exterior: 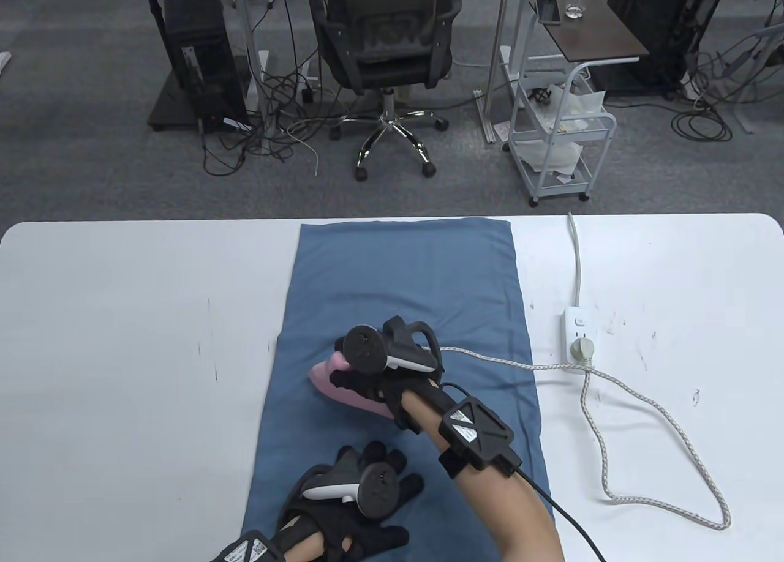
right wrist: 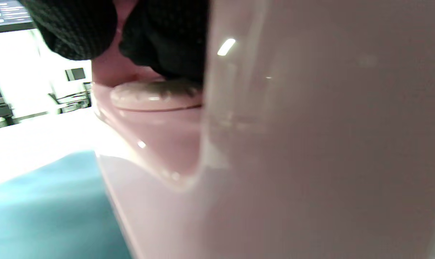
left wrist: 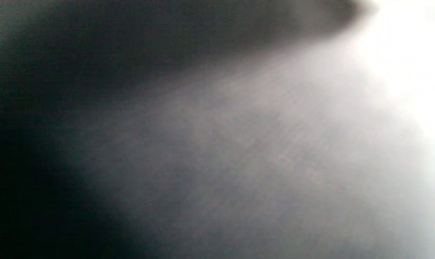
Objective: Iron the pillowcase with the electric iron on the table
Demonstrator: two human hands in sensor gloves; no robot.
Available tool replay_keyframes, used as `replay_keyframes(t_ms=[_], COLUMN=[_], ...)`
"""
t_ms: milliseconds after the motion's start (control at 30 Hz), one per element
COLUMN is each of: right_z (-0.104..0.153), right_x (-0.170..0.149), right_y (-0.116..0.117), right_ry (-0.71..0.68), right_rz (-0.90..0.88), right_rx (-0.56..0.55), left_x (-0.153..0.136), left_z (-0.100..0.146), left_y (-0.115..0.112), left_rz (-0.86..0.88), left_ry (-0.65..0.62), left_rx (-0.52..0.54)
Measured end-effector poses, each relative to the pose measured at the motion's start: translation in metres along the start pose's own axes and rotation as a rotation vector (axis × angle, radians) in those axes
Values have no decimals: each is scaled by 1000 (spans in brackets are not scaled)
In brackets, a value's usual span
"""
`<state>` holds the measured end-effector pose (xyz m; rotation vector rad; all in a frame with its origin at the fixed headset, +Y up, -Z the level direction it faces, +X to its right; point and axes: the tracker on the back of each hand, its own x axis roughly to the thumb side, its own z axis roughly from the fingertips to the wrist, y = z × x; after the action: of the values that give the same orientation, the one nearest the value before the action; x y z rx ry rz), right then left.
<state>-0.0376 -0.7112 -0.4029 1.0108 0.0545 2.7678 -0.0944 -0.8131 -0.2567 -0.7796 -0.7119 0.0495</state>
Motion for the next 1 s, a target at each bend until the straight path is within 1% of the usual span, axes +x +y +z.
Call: replay_keyframes(t_ms=[133, 167, 233, 300, 367, 467, 533, 633, 733, 800, 867, 967, 1000], right_z=[9, 9, 2, -7, -24, -56, -71, -79, -77, -71, -57, -24, -9], right_x=[20, 23, 26, 27, 23, 6, -3, -8, -8, -8, -8, -13, -16], right_y=[12, 15, 17, 18, 18, 17, 16, 15, 14, 11, 5, -9, -14], right_ry=[-84, -95, -107, -85, -50, 62, 135, 178, 194, 191, 163, 160, 167], right_rz=[100, 118, 121, 125, 132, 115, 111, 105, 96, 101, 90, 50, 47], right_rx=[78, 94, 88, 99, 115, 93, 73, 72, 62, 82, 75, 61, 65], left_x=[0, 0, 0, 0, 0, 0, 0, 0, 0, 0, 0, 0, 0], left_z=[0, 0, 0, 0, 0, 0, 0, 0, 0, 0, 0, 0, 0], left_y=[0, 0, 0, 0, 0, 0, 0, 0, 0, 0, 0, 0, 0], left_rz=[-1, -1, -1, -1, -1, -1, -1, -1, 0, 0, -1, -2, -1], left_ry=[0, 0, 1, 0, 0, 0, 0, 0, 0, 0, 1, 1, 1], left_rx=[0, 0, -1, 0, 0, -1, -1, -1, -1, -1, 0, 0, 0])
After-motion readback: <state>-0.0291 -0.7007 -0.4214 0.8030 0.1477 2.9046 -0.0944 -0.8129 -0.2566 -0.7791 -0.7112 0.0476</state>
